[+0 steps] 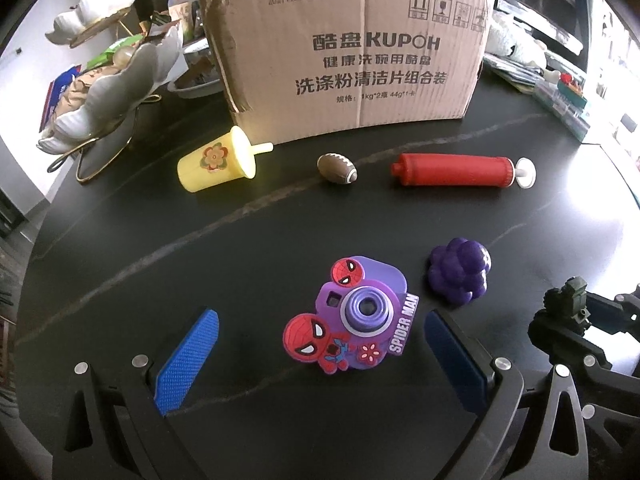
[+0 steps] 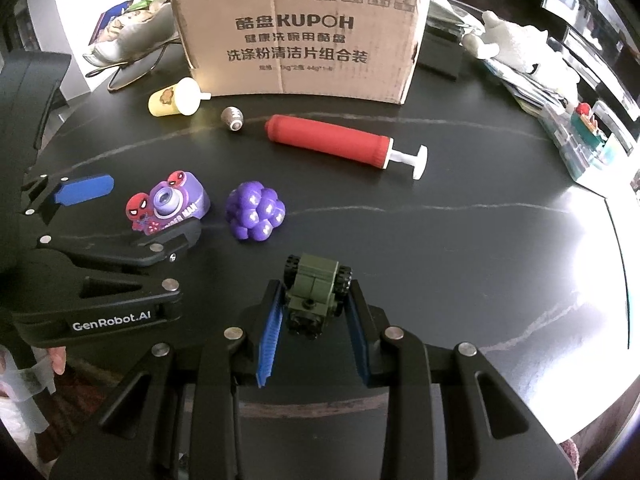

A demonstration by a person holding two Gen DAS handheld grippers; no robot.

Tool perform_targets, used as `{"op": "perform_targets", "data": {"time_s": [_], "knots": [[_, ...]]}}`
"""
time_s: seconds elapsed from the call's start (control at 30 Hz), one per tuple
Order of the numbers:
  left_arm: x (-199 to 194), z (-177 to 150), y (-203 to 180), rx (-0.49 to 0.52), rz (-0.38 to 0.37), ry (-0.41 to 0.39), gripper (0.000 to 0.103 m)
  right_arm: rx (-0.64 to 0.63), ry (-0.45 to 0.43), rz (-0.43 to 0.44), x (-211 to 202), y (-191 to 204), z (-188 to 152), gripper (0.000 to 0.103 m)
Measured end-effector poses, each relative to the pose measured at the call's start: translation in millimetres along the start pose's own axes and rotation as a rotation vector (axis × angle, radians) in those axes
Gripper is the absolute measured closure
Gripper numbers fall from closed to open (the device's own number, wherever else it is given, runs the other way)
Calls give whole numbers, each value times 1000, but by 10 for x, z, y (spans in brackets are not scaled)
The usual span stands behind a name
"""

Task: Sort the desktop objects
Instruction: 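Grasp the green tank with the right tool while the left tool grasps the purple Spider-Man toy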

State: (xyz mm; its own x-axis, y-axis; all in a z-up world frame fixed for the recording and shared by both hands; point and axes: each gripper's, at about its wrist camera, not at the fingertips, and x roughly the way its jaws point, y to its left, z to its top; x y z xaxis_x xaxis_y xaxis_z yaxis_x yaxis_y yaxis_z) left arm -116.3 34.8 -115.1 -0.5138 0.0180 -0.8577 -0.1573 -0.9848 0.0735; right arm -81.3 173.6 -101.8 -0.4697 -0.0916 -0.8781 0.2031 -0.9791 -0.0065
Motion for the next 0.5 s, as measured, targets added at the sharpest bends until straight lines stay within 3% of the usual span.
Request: {"op": "perform_targets", "data": {"time_s": [0.07,0.13,0.27,0.43,0.5], "knots": [[8,-3,2,-2,-2,-3,3,2,1,-2,2,-14,3,75],[9,-10,-2,2,-18,0,14,5,2,-2,8,-25,6,75],[38,-13,-15,9,-30,12,18,8,5,0,18,-32,12,75],[59,-8,-5,-2,-70,25,46,9,7,1,22,-37,12,75],[53,-13,-10,-4,-78,24,46,12,9,2,24,-43,11,75]]}}
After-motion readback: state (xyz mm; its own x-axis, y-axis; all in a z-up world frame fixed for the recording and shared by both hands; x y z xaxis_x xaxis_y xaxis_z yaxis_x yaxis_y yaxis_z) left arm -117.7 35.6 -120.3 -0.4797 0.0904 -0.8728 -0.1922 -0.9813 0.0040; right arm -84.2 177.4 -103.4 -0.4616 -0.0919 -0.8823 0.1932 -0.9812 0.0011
